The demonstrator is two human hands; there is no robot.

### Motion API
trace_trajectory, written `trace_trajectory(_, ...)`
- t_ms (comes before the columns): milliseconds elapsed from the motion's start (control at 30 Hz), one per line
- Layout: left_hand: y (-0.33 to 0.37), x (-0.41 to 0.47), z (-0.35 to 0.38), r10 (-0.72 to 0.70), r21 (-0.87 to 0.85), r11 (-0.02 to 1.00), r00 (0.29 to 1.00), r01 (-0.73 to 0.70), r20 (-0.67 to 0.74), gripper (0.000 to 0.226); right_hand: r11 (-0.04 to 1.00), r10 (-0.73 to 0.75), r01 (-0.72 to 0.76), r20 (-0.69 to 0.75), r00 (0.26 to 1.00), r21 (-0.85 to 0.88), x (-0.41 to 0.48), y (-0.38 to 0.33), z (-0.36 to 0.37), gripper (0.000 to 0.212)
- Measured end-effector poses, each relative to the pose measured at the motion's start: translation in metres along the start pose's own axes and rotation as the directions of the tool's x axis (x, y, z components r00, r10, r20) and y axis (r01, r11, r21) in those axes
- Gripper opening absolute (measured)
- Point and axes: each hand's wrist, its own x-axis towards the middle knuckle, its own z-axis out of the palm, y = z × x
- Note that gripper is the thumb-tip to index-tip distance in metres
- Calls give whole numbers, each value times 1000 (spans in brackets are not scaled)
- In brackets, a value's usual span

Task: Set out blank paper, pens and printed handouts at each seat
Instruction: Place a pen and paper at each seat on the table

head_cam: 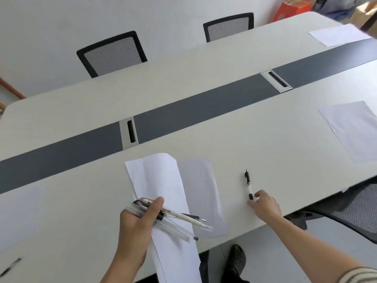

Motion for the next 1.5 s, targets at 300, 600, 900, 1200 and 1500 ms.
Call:
trace_trajectory(300, 6, -10, 16, 76, 2, 997, 965, -79, 250, 29, 892, -126, 168, -126, 984, 419, -89, 2, -42, 9)
trace_trajectory(600, -2, -54, 75, 101, 59, 986, 839, -156, 534, 35, 607, -446, 289, 16, 895, 740, -255, 25, -70, 29)
trace_trajectory(900, -7, -134, 176, 78, 99, 972, 692, -212, 718, 37, 591, -353, 387, -205, 913, 708, -284, 131, -96, 13)
trace_trajectory(1200, -48, -259, 337, 33, 94, 975, 553, -200, 833, 31, 664, -110, 324, -341, 934, 674, -282, 301, -175, 36)
trace_trajectory(1500, -59, -300, 461, 18, 103, 977, 555, -185, 832, 35, 543, 117, 268, -388, 914, 796, -236, 410, -242, 21)
